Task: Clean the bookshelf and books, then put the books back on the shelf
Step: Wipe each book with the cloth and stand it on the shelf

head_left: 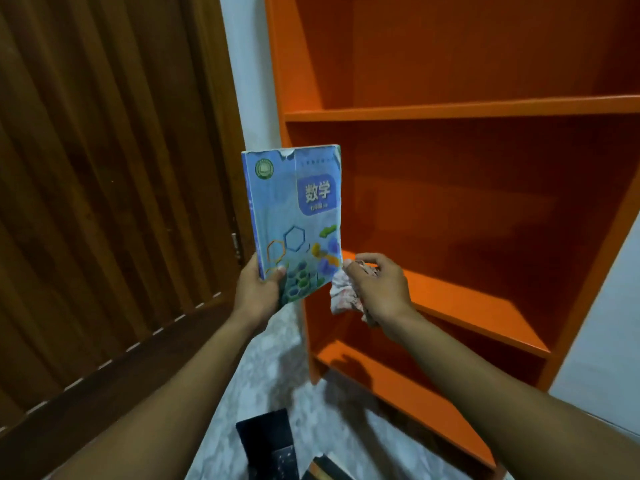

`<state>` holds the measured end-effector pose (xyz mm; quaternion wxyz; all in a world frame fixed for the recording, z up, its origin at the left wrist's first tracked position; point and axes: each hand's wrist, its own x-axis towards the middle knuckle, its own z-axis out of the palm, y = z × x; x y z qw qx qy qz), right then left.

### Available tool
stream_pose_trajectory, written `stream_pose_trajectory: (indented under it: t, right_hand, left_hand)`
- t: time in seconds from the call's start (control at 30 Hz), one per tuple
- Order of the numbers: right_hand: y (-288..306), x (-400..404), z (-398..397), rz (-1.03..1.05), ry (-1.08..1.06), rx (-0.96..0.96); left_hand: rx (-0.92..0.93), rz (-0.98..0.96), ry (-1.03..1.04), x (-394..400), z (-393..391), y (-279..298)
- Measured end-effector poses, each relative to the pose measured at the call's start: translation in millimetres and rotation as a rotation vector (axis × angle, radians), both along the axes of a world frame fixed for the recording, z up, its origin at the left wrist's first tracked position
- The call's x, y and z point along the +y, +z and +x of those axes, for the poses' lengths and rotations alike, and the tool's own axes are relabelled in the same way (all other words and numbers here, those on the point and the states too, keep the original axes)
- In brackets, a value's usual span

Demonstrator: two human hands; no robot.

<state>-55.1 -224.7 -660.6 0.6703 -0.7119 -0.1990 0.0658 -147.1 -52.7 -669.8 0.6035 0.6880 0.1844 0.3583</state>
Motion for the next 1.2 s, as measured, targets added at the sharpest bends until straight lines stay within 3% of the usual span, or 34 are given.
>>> stream_pose_trajectory:
  t: [0.17, 0.57, 0.7, 0.83, 0.93, 1.2]
  right_hand:
    - [1.2, 3.7, 31.3, 0.045, -0.026, -0.069]
    - [-10.0, 8.7, 80.2, 0.08, -0.048, -0.094]
    - [-6.6, 4.0, 84.4, 0.173, -0.031, -0.027]
    - [-7.8, 2.8, 82.3, 0.217, -0.031, -0.018]
    - [-8.2, 8.1, 78.5, 0.201, -0.016, -0.029]
    - [-11.6, 13.2, 76.0, 0.179, 0.016, -0.043]
  left_hand:
    - [0.003, -0.056, 0.014, 13.1, 79.9, -7.2]
    - [0.052, 0.063, 0.16, 18.4, 208.3, -15.1]
    - [0.106, 0.111, 0.164, 25.0, 220.8, -16.9]
    - [0.367, 0.39, 0.113, 39.2, 210.5, -13.8]
    - [0.486, 0.416, 0.108, 49.1, 204.1, -6.4]
    - [0.438, 0.373, 0.243, 45.5, 217.0, -3.9]
